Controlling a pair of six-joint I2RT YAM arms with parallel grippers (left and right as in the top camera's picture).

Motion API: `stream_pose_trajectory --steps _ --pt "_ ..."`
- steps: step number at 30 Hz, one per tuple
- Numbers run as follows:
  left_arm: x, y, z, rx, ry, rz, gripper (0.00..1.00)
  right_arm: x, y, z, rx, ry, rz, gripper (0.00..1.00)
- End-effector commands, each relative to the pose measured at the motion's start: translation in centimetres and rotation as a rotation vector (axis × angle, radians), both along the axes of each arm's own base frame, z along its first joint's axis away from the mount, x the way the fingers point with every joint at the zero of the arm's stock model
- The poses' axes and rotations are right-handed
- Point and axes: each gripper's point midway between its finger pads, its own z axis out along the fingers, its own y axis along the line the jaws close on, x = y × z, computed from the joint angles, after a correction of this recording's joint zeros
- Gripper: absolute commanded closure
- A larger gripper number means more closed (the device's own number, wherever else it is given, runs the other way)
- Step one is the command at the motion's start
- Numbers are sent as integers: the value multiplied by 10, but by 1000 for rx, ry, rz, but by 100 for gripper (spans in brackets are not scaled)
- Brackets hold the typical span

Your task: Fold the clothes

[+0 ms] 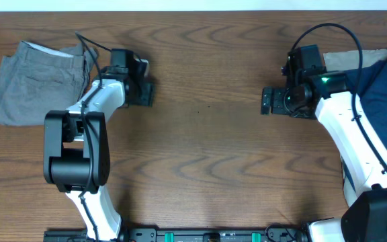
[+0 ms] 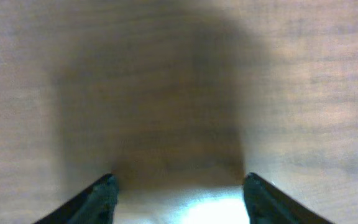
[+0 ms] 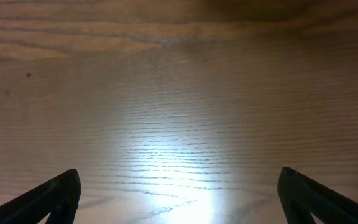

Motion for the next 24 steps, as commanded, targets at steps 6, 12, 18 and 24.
stream_pose_trajectory --steps 6,12,18,24 --pt "-114 18 -31 43 495 294 23 -28 -17 -27 6 113 1 1" --pt "-168 21 -11 90 714 329 25 -61 -24 -50 4 229 -15 1" --pt "-185 21 26 75 647 321 25 -81 -28 -50 -2 198 -19 1" --pt "-191 20 72 5 334 310 25 -91 -31 -44 17 -51 -35 1"
